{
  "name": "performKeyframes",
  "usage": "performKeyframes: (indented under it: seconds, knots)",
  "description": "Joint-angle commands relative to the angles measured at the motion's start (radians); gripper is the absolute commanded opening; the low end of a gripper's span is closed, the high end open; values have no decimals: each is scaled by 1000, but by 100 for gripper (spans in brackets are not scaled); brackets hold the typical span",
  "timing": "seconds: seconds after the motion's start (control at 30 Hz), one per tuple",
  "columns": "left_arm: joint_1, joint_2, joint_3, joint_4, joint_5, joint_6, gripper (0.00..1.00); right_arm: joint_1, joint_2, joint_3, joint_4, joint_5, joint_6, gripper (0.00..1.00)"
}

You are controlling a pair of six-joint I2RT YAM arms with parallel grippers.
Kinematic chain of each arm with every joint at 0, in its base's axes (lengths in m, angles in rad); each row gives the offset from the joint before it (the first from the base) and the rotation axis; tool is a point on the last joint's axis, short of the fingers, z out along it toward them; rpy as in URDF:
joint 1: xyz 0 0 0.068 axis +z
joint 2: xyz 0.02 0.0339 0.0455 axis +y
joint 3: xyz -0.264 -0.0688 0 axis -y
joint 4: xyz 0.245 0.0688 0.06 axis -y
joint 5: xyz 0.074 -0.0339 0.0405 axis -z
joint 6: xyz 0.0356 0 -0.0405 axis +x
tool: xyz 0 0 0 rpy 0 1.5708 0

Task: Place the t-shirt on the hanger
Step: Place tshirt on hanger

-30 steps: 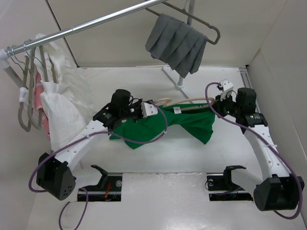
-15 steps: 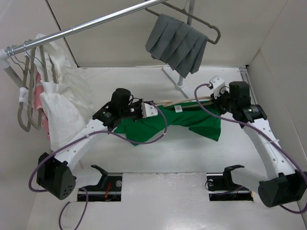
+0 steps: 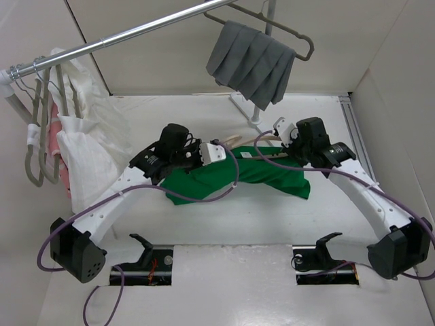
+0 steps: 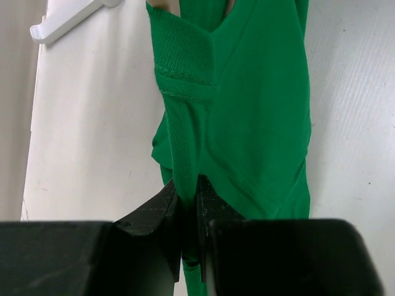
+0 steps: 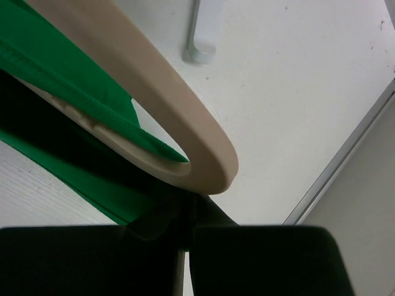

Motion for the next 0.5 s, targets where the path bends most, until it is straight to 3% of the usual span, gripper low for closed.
performKeyframes:
  seconds: [0.0, 0.13, 0.3, 0.47]
  knots:
    - [-59, 17, -6, -76, -27, 57, 0, 39, -44, 38, 162, -138, 49, 0]
    - [-59, -18, -135, -66, -145, 180, 0, -141, -93, 1, 153, -221, 49, 0]
    - [-59, -66, -232, -66, -177, 274, 0, -349, -93, 10, 71, -196, 0, 0]
    - [-59, -45, -243, -66, -190, 261, 0, -364, -73, 50, 41, -146, -19, 0]
